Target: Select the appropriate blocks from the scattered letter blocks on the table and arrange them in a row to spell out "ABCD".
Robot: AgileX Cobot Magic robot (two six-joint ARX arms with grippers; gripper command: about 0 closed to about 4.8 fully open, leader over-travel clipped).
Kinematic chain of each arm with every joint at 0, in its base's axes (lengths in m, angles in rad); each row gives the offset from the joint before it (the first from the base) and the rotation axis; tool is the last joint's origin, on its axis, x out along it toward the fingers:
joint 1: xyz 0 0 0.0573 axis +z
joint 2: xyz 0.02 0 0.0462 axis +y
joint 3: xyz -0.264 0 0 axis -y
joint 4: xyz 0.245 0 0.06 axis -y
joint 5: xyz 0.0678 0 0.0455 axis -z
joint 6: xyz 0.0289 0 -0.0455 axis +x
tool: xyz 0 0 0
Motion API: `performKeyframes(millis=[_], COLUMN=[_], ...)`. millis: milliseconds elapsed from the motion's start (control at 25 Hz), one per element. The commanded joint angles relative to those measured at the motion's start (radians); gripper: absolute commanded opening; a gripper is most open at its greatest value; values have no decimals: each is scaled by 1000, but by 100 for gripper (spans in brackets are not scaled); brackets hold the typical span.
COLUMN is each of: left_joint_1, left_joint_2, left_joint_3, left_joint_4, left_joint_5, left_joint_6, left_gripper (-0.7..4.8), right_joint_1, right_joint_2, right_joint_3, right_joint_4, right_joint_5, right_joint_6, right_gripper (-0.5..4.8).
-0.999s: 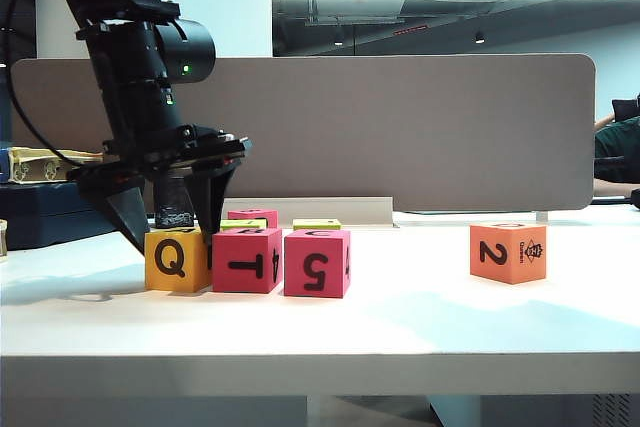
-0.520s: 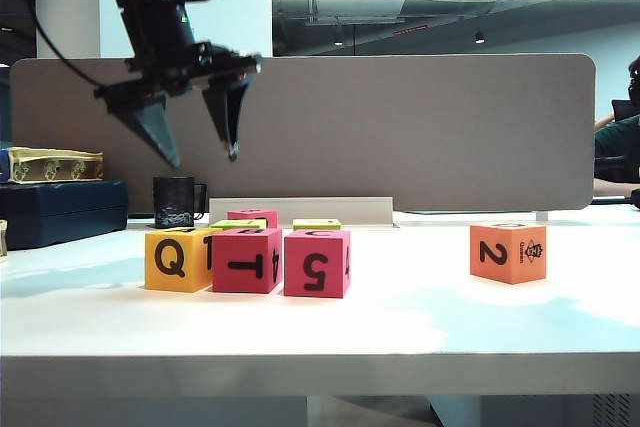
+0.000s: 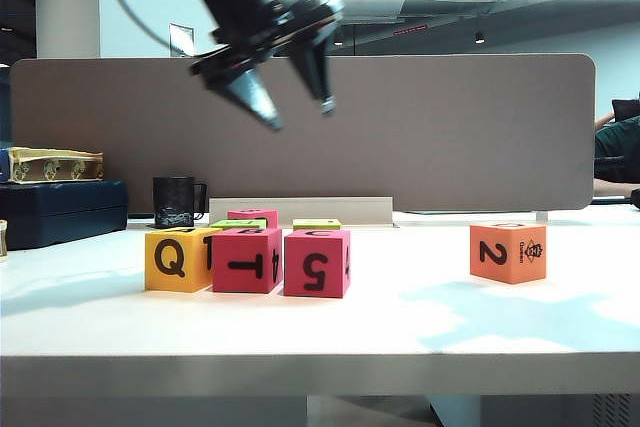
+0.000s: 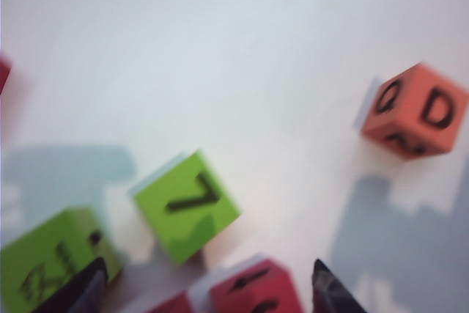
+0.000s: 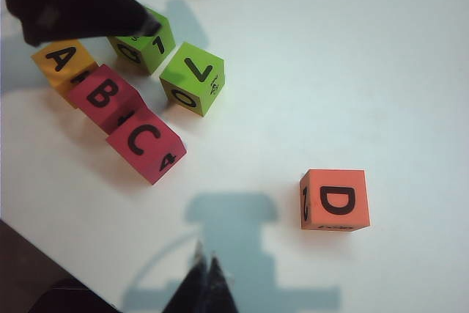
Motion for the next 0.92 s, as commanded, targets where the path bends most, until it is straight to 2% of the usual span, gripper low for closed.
performKeyframes(millis=[40,200,400,520,600,680,759,919], left_joint_1=[-45,-97,-149,-188,-202,-216,-229,-247], left_joint_2=[0,29,98,165,183,196,207,222], left_joint_3=[2,2,3,3,3,3,3,3], left_joint_4=[105,168,188,267,299,326,357,408], left_joint_5=[-40,-35,-8,58,59,59,59,59], left_joint_6=[30,69,74,99,106,148,182,215], left_gripper=[349,349,349,350,351,384,468,479], right_joint_1=[0,-1,-4,-4,-4,-4,-4,-4], right_joint_2=[-10,-33,-83,-99,-98,-98,-99,-99], right_joint_3=[5,5,5,5,5,5,5,5], right_joint_4=[2,-34,-88,-171,-202,-218,-227,-236], right_joint_5=[18,98,198,199,198,197,195,195], right_joint_6=[-3,-3,-2,-2,-2,-2,4,6], right_gripper=[-1,-1,-1,-1,-2,-1,-1,-1])
